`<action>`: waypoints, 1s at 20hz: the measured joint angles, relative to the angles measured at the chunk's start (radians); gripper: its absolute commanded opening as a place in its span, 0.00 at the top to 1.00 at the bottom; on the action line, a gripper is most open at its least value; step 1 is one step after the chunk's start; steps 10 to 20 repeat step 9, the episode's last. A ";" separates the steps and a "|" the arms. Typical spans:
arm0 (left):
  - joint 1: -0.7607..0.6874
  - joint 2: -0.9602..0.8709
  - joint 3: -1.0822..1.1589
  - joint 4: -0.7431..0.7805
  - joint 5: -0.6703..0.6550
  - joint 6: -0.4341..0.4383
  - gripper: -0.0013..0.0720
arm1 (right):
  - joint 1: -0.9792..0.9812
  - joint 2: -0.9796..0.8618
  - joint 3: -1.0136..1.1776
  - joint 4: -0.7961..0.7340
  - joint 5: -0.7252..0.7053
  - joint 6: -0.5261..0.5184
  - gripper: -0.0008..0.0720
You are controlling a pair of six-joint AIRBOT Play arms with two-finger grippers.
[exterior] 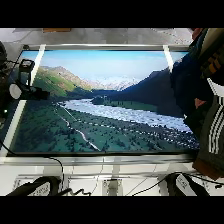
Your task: Fold the clothes and pants, and hang the long-sleeved shirts on hangers.
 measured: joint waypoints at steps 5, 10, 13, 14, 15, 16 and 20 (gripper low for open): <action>0.000 0.000 0.000 0.000 0.000 0.000 0.97 | 0.160 0.000 0.000 -0.017 0.083 -0.008 0.96; 0.000 0.000 0.000 0.000 0.000 0.000 0.97 | 0.189 0.000 0.000 -0.002 0.102 -0.010 0.96; 0.000 0.000 0.000 0.000 0.000 0.000 0.97 | 0.189 0.000 0.000 -0.002 0.102 -0.010 0.96; 0.000 0.000 0.000 0.000 0.000 0.000 0.97 | 0.189 0.000 0.000 -0.002 0.102 -0.010 0.96; 0.000 0.000 0.000 0.000 0.000 0.000 0.97 | 0.189 0.000 0.000 -0.002 0.102 -0.010 0.96; 0.000 0.000 0.000 0.000 0.000 0.000 0.97 | 0.189 0.000 0.000 -0.002 0.102 -0.010 0.96; 0.000 0.000 0.000 0.000 0.000 0.000 0.97 | 0.189 0.000 0.000 -0.002 0.102 -0.010 0.96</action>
